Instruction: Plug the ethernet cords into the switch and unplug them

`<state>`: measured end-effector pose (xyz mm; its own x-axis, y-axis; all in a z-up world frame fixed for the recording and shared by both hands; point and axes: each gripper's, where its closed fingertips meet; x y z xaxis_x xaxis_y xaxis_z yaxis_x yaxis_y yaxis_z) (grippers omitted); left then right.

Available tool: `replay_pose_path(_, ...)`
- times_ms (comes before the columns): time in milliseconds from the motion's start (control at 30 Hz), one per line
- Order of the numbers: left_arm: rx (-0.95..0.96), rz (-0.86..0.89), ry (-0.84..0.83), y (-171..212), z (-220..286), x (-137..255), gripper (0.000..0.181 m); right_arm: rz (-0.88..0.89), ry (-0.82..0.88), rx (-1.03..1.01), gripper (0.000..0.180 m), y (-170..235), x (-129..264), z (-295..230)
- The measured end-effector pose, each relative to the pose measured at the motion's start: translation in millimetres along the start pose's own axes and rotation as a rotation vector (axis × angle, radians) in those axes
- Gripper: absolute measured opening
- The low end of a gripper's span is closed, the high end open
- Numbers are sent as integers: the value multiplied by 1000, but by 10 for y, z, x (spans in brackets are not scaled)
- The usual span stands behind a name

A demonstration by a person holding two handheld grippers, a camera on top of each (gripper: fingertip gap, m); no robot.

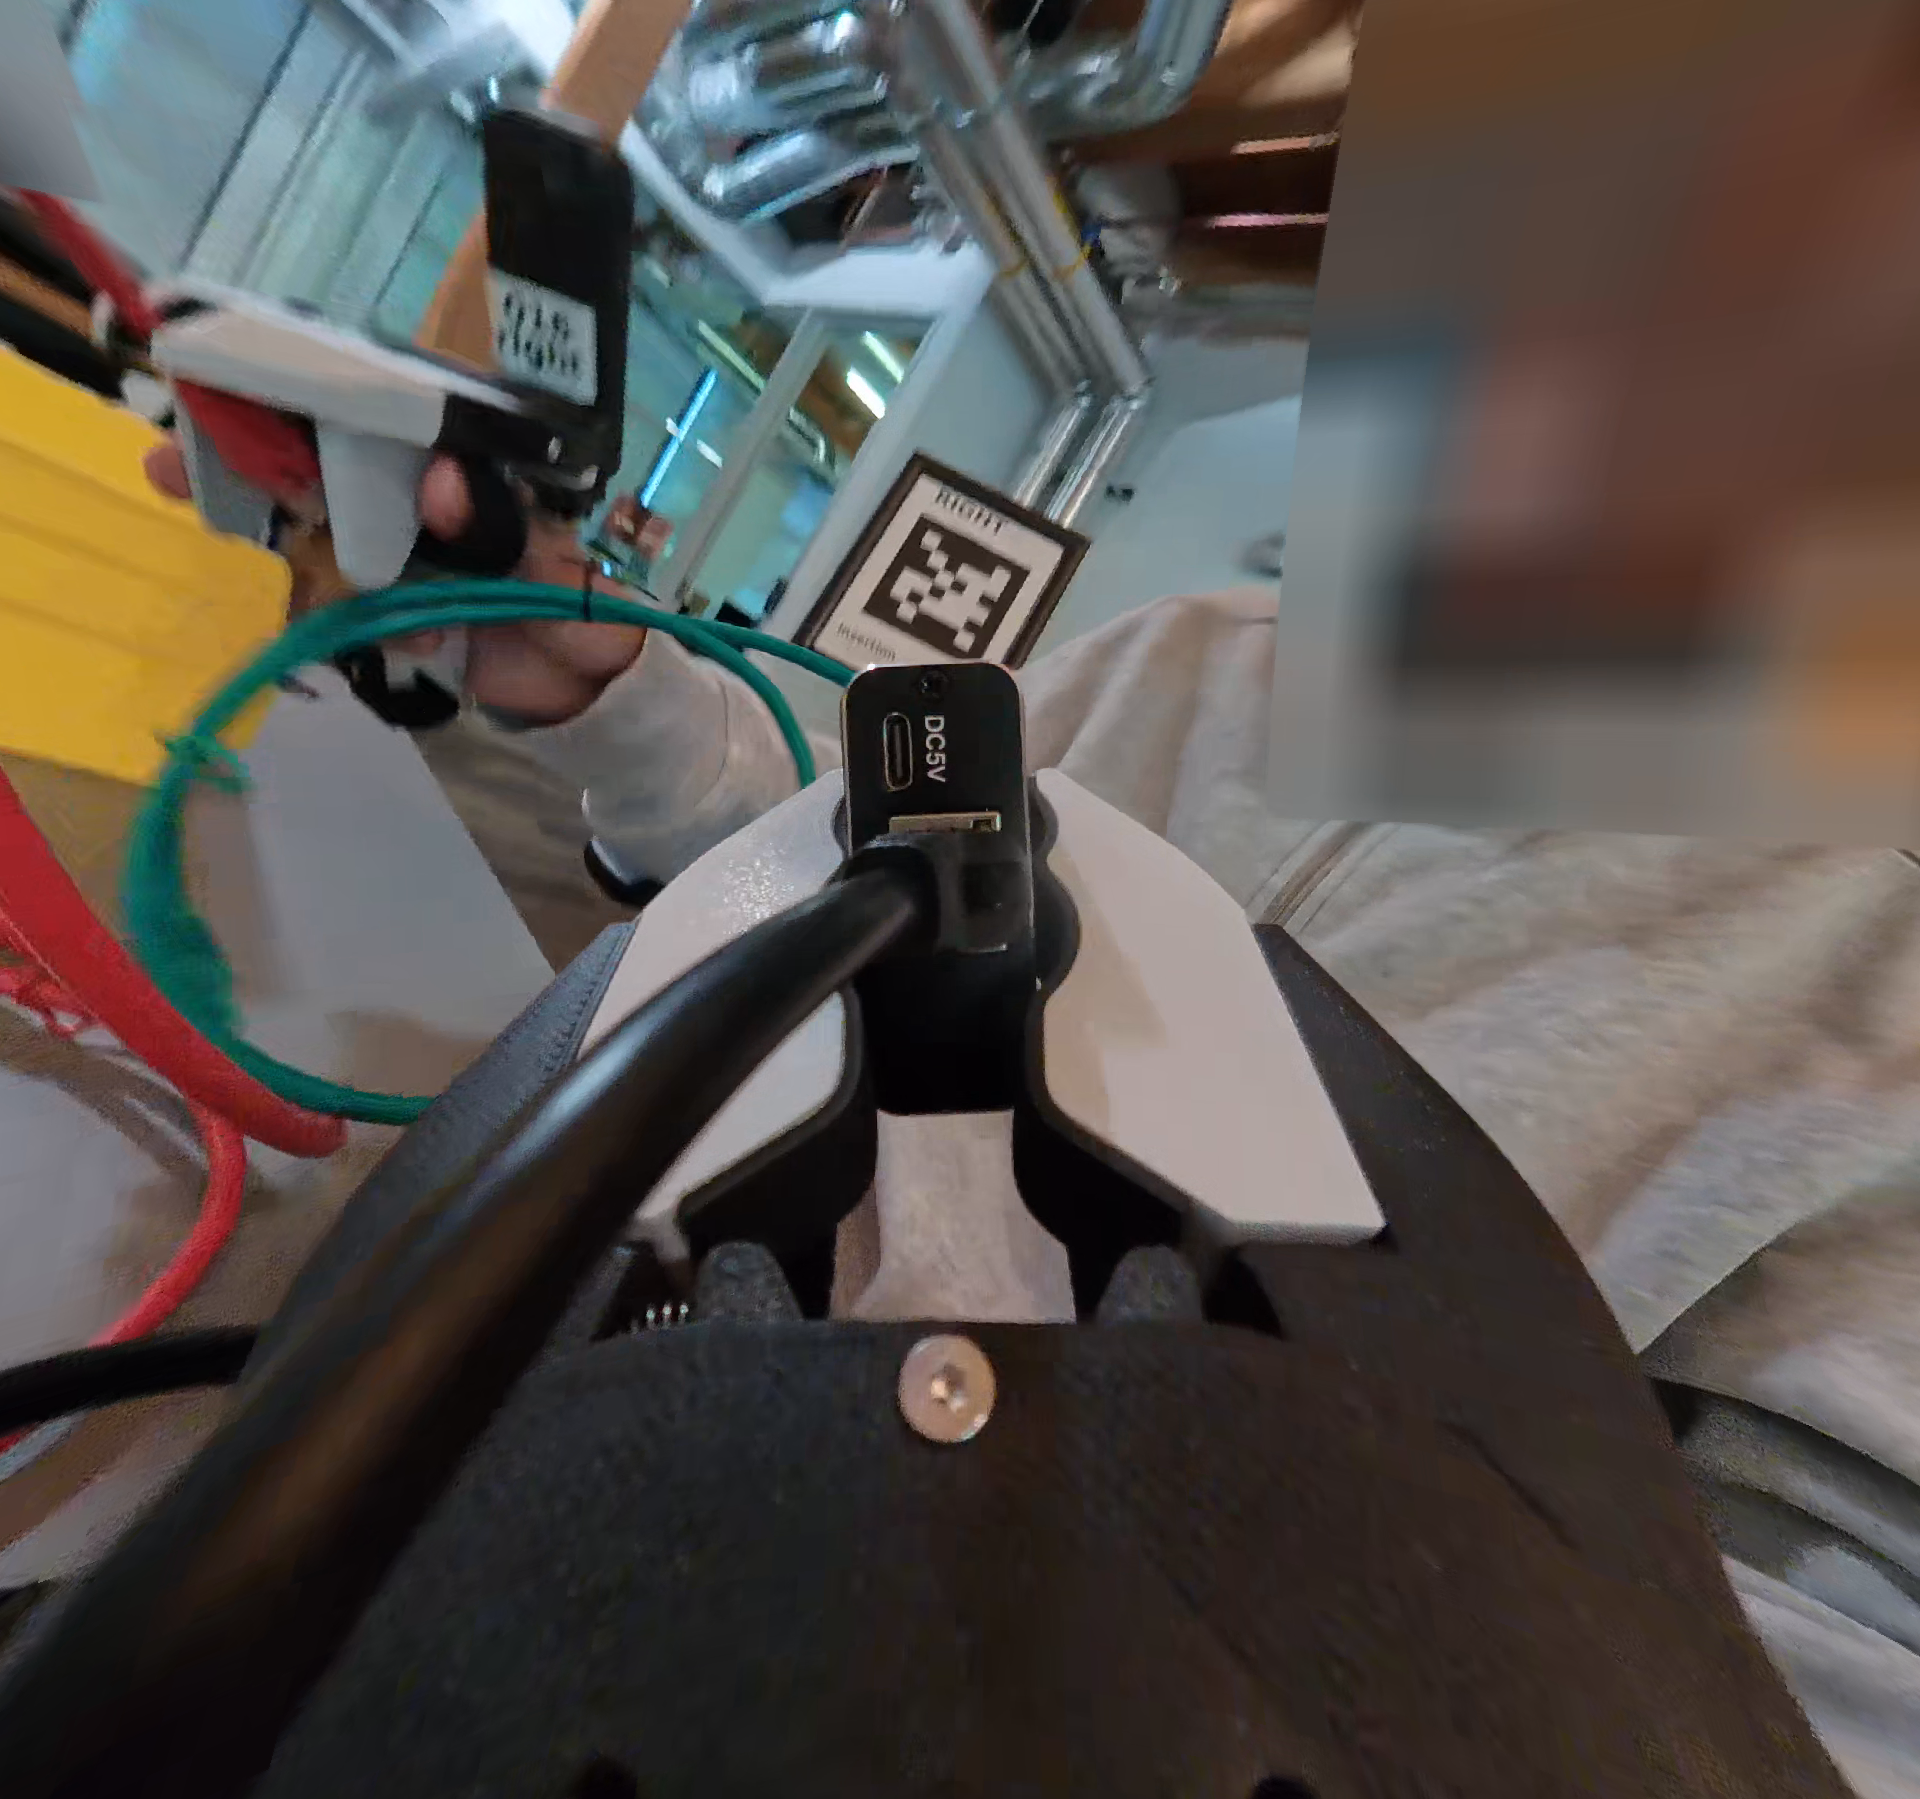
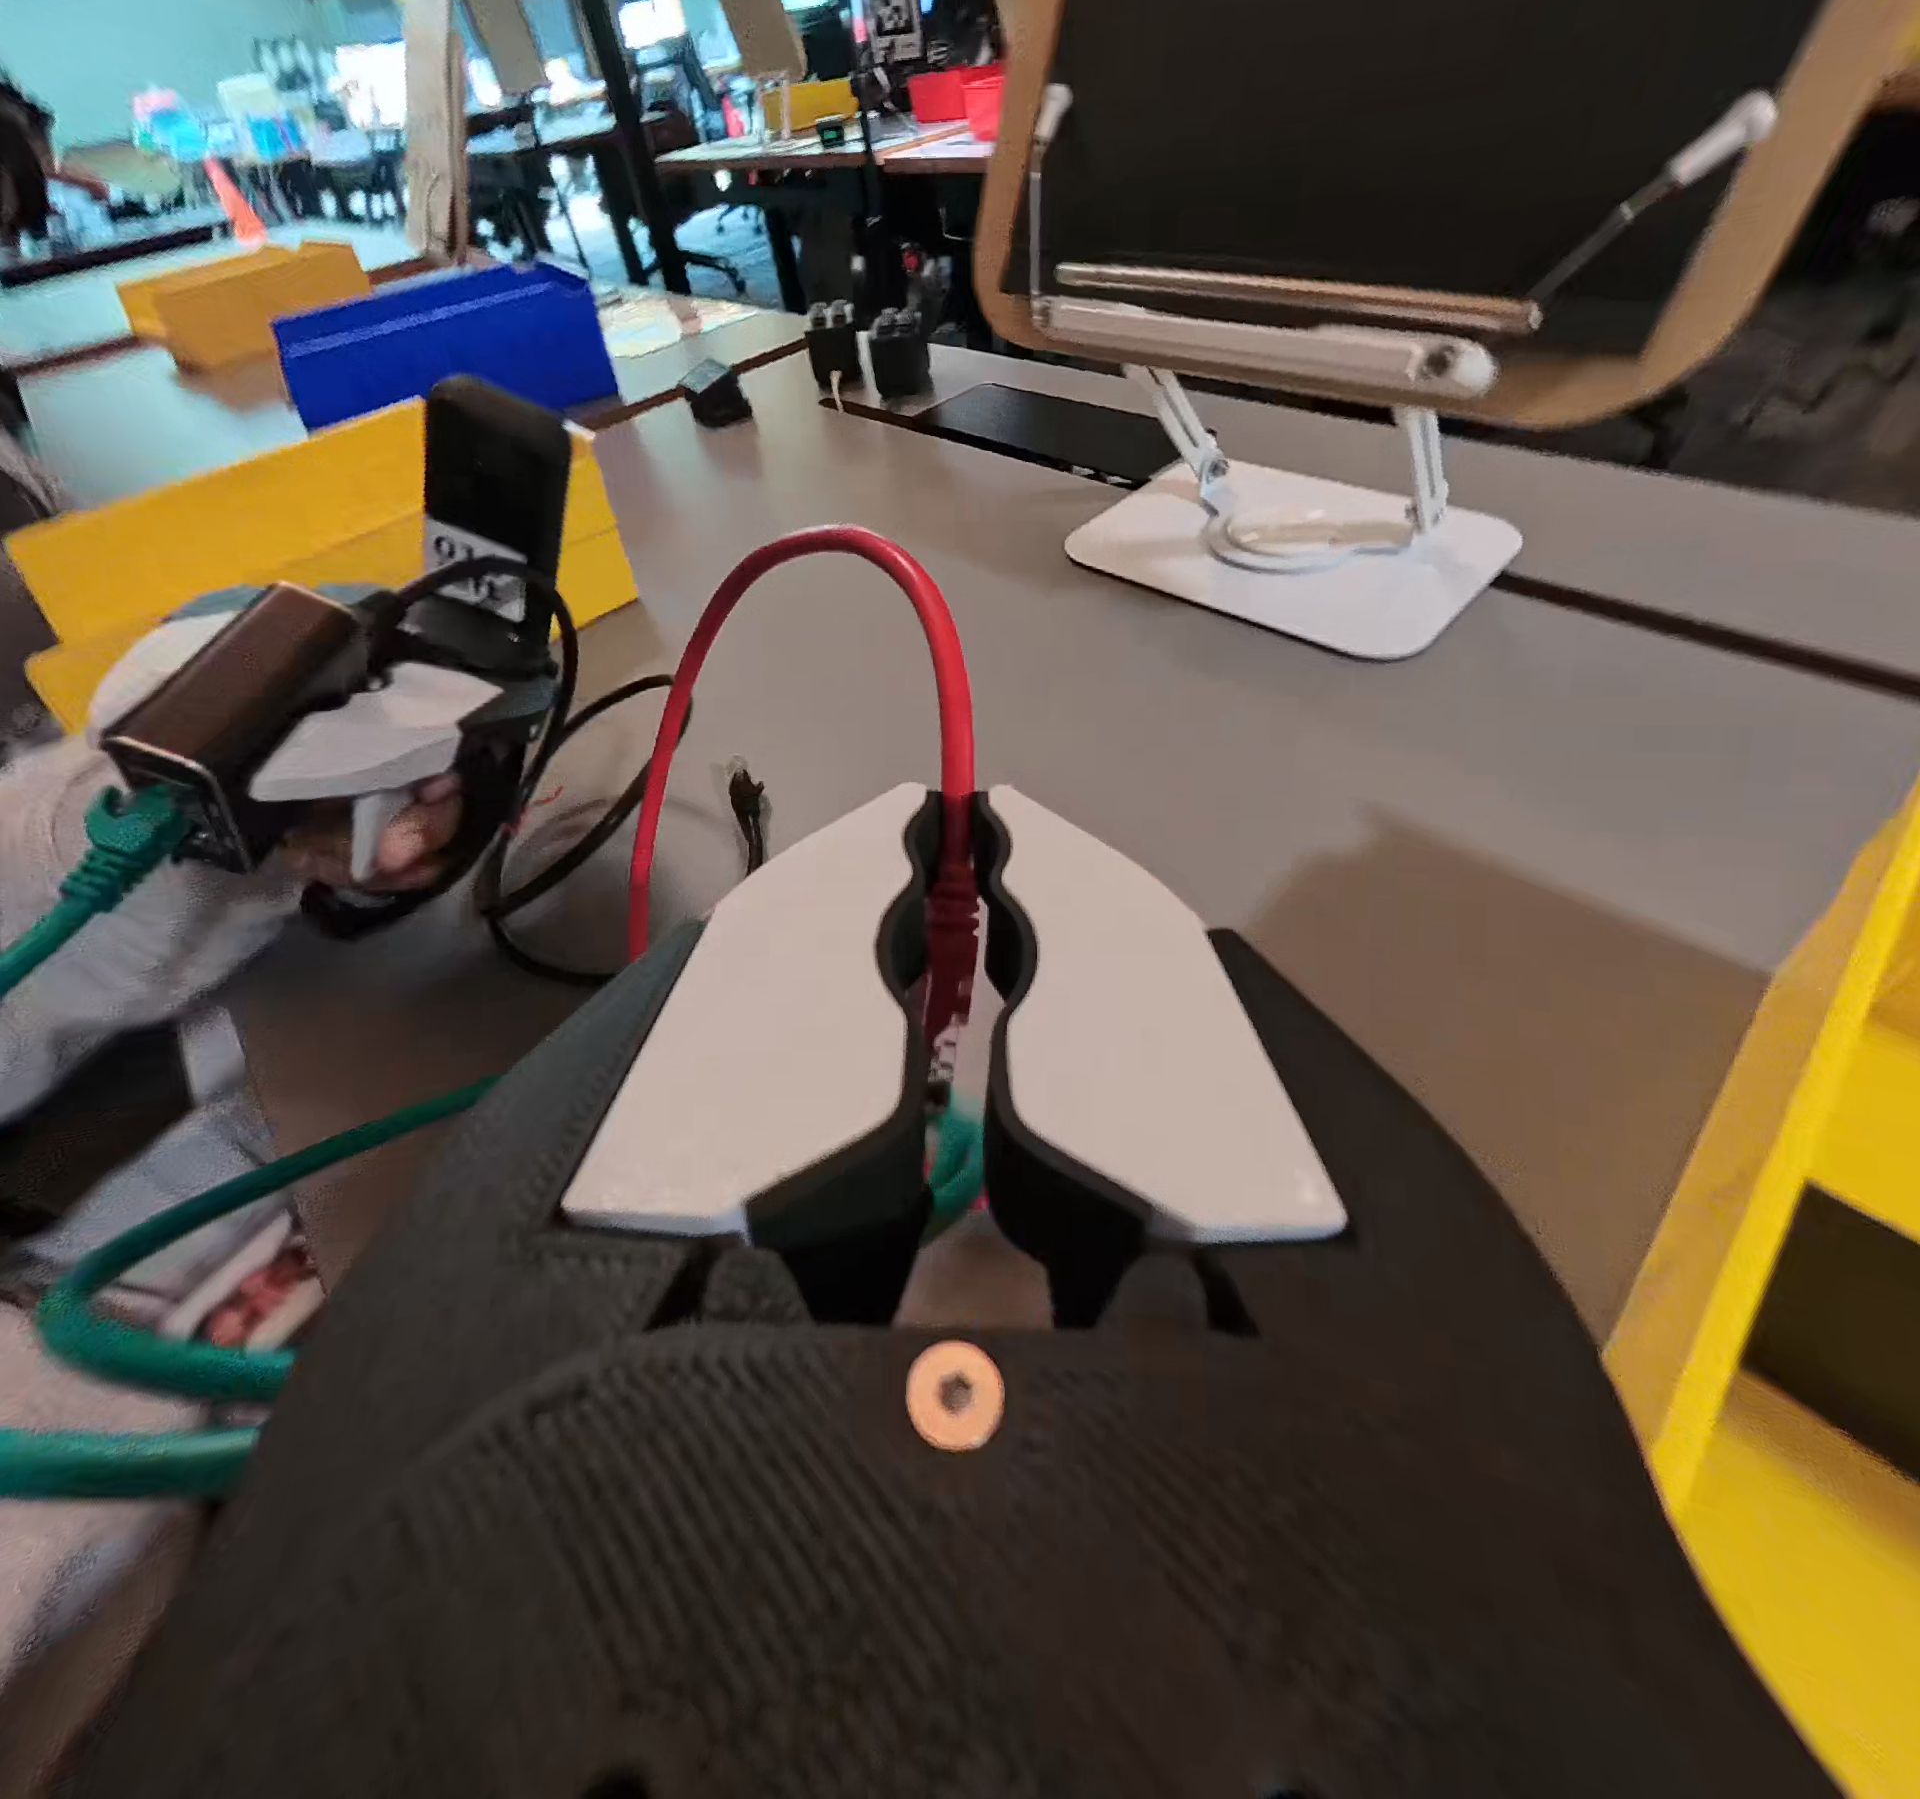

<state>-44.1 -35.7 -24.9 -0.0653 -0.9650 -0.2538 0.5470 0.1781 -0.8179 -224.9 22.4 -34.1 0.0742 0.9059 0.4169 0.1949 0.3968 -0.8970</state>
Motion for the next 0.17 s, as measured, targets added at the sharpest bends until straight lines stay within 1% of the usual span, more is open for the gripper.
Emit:
replay_pose_path(100,-39,101,58,-150,139,143,25,-15,33,-104,6,129,-79,164)
replay_pose_path(167,-54,151,71,-217,186,235,26,-49,59,-134,6,245,-170,227)
Point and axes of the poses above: each gripper's, where its closed fingertips meet, x back along the fingers, y out of its underside, z = x × y across the jaws, and after that the axes turned 12 degrees about -z, right-handed
